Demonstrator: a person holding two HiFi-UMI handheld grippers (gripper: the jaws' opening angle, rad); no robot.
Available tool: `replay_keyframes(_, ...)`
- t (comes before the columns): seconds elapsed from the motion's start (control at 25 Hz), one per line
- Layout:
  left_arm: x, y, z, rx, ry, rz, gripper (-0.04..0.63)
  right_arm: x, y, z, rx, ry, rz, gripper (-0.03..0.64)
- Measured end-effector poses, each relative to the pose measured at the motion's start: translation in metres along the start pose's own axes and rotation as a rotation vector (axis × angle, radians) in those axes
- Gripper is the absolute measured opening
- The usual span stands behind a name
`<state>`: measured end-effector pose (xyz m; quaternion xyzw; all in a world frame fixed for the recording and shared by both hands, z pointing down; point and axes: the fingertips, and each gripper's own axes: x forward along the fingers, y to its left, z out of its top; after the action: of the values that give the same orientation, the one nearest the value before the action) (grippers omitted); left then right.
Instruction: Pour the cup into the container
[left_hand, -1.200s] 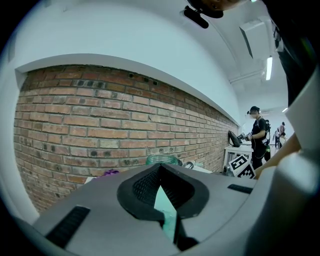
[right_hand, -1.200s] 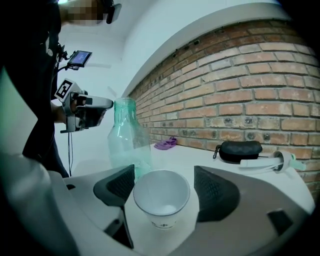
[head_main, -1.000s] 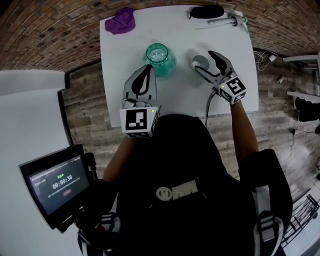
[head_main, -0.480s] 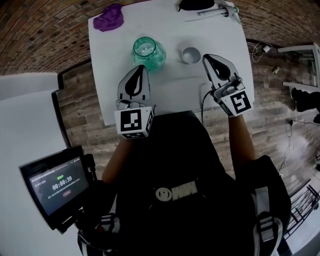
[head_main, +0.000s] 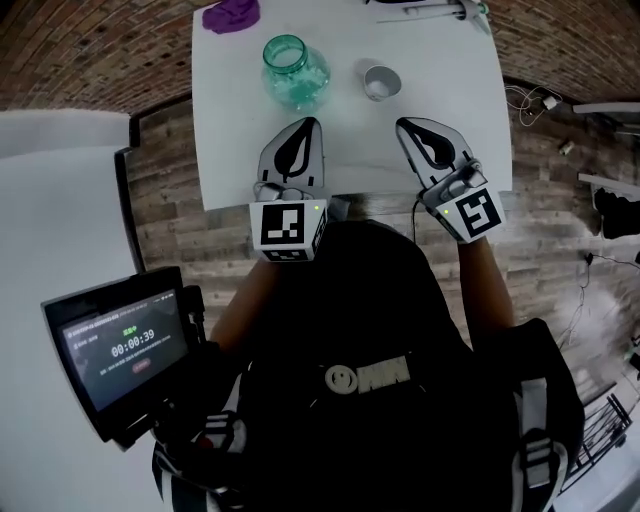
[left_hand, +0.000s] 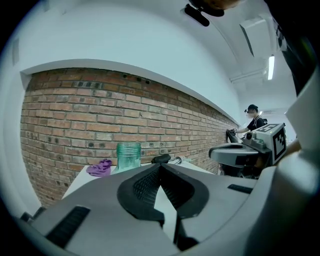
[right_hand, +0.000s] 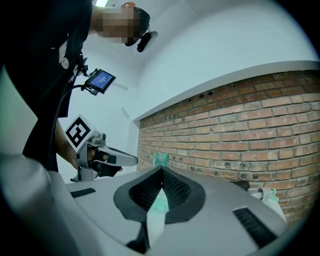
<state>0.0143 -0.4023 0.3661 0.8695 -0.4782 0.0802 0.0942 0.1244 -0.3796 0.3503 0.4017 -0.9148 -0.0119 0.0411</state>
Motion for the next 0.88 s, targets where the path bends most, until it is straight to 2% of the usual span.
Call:
replay_keyframes(0.16, -0.017, -0.03, -0.001, 0.01, -0.007, 0.004, -0.002, -0.026, 0.017, 0.007, -0.003, -0.019, 0.015, 0.006)
replay_keyframes(0.4, -0.071, -0.111, -0.016, 0.049, -0.018, 0.024, -0.002, -0.12, 0.037, 0.009, 0.012, -0.059, 0.009, 0.006)
replay_keyframes(0.72, -0.104, -0.094, -0.038, 0.018, 0.055, 0.085, -0.002, -0.12, 0.057, -0.008, 0.04, 0.026, 0.041, 0.006)
replay_keyframes(0.88, -0.12, -0.103, -0.048, 0.004, 0.08, 0.089, -0.002, -0.133, 0.073, -0.018, 0.072, 0.06, 0.055, 0.006)
